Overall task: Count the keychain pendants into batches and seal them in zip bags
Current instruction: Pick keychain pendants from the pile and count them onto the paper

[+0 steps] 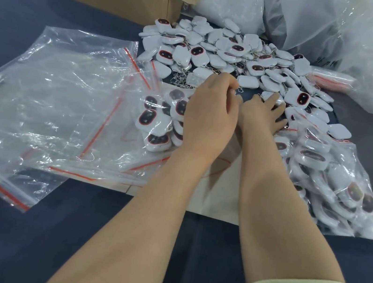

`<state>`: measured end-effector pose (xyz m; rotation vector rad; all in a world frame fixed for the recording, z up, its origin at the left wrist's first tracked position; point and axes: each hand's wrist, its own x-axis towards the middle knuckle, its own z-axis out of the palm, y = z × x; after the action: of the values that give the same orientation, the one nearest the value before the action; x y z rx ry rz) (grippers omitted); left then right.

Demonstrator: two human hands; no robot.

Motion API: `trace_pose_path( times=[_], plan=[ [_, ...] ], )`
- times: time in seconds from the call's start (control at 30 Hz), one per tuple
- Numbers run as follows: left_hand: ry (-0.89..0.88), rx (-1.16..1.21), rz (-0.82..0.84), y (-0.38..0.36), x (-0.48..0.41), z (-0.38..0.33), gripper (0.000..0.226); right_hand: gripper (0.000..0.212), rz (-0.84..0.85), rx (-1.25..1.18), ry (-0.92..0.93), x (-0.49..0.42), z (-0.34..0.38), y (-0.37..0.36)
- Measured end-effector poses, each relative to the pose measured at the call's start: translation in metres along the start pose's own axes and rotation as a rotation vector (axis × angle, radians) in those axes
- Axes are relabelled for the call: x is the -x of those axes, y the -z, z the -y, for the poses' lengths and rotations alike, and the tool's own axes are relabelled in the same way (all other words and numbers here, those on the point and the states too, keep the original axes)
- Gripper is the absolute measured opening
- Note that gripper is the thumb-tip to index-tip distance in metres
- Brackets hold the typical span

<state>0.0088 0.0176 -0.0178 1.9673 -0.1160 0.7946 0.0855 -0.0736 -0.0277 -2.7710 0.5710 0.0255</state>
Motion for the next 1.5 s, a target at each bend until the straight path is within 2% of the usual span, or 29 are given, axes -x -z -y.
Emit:
trace_pose_path(
  times=[0.17, 0.3, 0.37, 0.43, 0.5, 0.6, 0.63, 0.7, 0.8, 0.93, 1.27, 1.5],
  plan=[
    [0.01, 0.002, 0.001, 0.001, 0.0, -0.001, 0.013, 0.071, -0.043, -0.048, -0.04, -0.001, 0.001, -0.002],
    [0.008, 0.013, -0.005, 0.001, 0.0, -0.001, 0.014, 0.066, -0.258, -0.186, -0.016, 0.003, 0.0, -0.005],
    [0.008, 0.012, -0.002, 0.001, 0.0, -0.001, 0.014, 0.052, -0.394, -0.397, 0.079, 0.005, -0.001, -0.004],
    [0.007, 0.013, 0.002, 0.001, 0.0, -0.001, 0.014, 0.033, -0.442, -0.73, 0.178, 0.011, 0.001, -0.002],
    [0.009, 0.01, -0.003, 0.001, 0.0, -0.001, 0.014, 0.022, -0.38, -1.017, 0.177, 0.016, 0.004, 0.001],
    [0.01, 0.007, -0.006, 0.001, -0.001, -0.001, 0.013, 0.027, -0.082, -1.462, 0.031, 0.019, 0.006, 0.002],
    [0.012, 0.007, -0.004, 0.001, -0.001, -0.001, 0.013, 0.024, 0.001, -1.574, -0.005, 0.02, 0.007, 0.003],
    [0.018, 0.007, 0.0, 0.0, -0.001, -0.001, 0.013, 0.011, 0.119, -1.765, -0.057, 0.019, 0.006, 0.004],
    [0.016, 0.0, 0.004, 0.0, -0.001, -0.001, 0.013, 0.015, 0.246, -1.959, -0.116, 0.018, 0.004, 0.006],
    [0.015, -0.003, 0.005, 0.001, 0.0, -0.001, 0.013, 0.013, 0.311, -1.976, -0.063, 0.021, 0.006, 0.005],
    [0.021, 0.002, 0.013, 0.002, 0.0, -0.002, 0.013, 0.006, 0.211, -1.77, 0.107, 0.025, 0.005, 0.005],
    [0.036, 0.009, 0.014, 0.002, -0.001, -0.001, 0.013, 0.013, 0.262, -1.849, -0.013, 0.028, 0.006, 0.006]
  ],
)
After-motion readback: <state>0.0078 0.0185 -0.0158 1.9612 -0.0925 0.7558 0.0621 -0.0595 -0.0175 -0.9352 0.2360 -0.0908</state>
